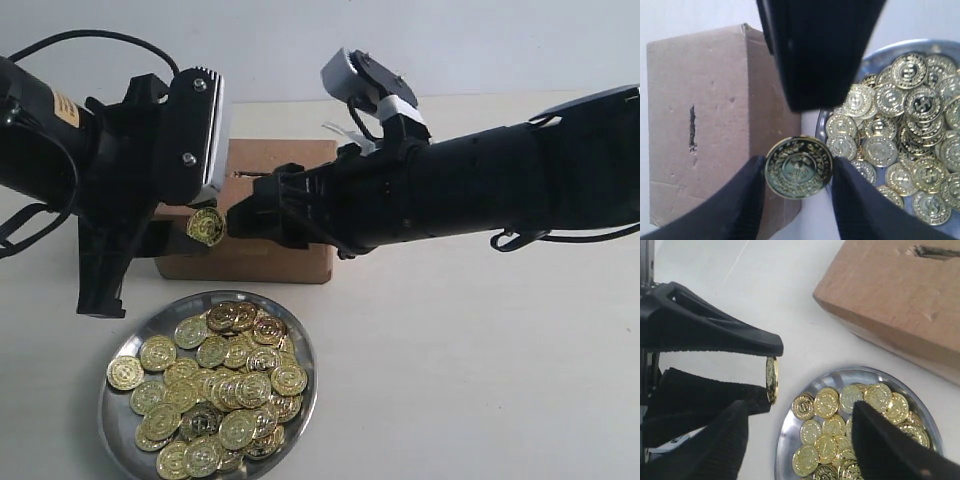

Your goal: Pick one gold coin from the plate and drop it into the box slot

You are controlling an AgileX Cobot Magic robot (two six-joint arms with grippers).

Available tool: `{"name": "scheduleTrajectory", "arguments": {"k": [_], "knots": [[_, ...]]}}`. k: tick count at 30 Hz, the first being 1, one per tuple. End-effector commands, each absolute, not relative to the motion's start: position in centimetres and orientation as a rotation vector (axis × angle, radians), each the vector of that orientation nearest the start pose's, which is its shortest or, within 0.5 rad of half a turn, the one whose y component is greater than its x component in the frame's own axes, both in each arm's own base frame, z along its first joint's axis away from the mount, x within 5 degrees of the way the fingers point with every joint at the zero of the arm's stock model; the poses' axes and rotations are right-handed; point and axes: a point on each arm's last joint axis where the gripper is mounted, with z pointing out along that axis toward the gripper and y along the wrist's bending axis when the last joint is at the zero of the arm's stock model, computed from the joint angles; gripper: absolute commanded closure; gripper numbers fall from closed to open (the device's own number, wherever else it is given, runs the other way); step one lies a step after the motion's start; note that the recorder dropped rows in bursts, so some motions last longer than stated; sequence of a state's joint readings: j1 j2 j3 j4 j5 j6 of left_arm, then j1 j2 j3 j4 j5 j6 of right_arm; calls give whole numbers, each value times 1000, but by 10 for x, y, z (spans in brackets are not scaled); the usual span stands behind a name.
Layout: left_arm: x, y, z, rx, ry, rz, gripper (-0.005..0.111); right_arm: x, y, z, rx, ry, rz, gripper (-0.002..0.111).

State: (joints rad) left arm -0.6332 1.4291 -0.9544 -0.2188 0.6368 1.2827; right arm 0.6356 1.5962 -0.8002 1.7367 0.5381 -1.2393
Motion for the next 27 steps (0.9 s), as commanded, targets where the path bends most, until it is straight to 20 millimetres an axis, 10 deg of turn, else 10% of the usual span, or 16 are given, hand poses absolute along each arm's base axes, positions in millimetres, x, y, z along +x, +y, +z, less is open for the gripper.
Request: {"name": "scheduleTrajectory", "arguments": {"k": [1, 17, 27], "knots": [[218, -181, 263, 1948, 1637, -56, 81, 230, 230, 219, -452, 2294, 1230, 45], [215, -191, 267, 1870, 1612, -193, 81, 229, 231, 221, -461, 2286, 1253, 53], [217, -191, 268, 1862, 1590, -175, 81, 229, 231, 221, -453, 2290, 1257, 93]]}}
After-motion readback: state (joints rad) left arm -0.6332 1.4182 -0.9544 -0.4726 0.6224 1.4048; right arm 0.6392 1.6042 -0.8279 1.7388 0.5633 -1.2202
